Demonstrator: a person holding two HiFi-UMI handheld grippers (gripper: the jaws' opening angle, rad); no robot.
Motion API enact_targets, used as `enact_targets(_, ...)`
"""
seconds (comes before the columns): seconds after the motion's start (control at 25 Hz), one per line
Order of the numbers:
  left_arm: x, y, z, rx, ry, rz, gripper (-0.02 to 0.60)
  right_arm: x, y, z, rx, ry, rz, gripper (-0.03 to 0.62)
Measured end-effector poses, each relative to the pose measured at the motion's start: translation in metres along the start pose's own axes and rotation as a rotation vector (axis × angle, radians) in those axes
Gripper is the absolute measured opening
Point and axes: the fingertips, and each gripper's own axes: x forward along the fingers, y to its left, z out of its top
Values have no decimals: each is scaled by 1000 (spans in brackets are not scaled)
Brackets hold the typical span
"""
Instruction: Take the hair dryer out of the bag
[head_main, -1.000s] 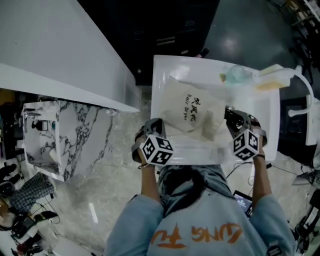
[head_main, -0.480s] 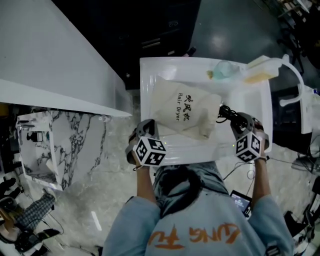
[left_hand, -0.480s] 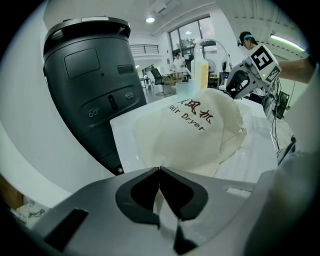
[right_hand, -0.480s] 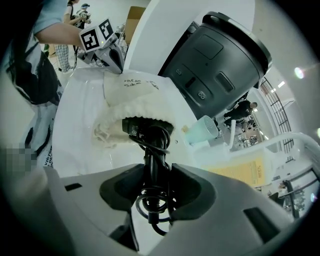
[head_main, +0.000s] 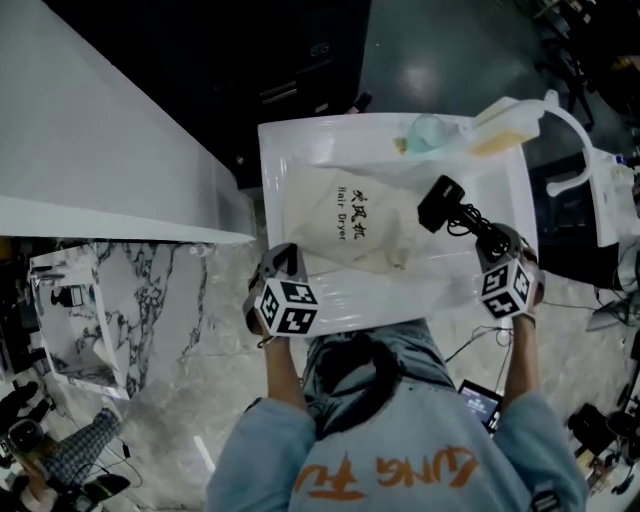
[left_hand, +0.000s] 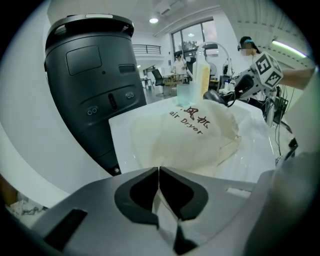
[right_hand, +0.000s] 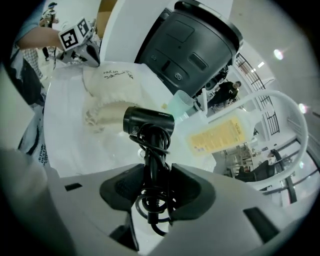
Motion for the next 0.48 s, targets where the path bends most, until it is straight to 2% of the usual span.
enact_targets(0.12,-3,-8,0,-14,-33,-65,11,8,1,-8,35,48,-6,170)
enact_targets(0.32,-18,-27,14,22,-95,-178,127,25,7,-24,113,97,22,169)
enact_targets(0.48,-32,-28,44,6,-231,-181,135,44,15,-32,184,143,56,169)
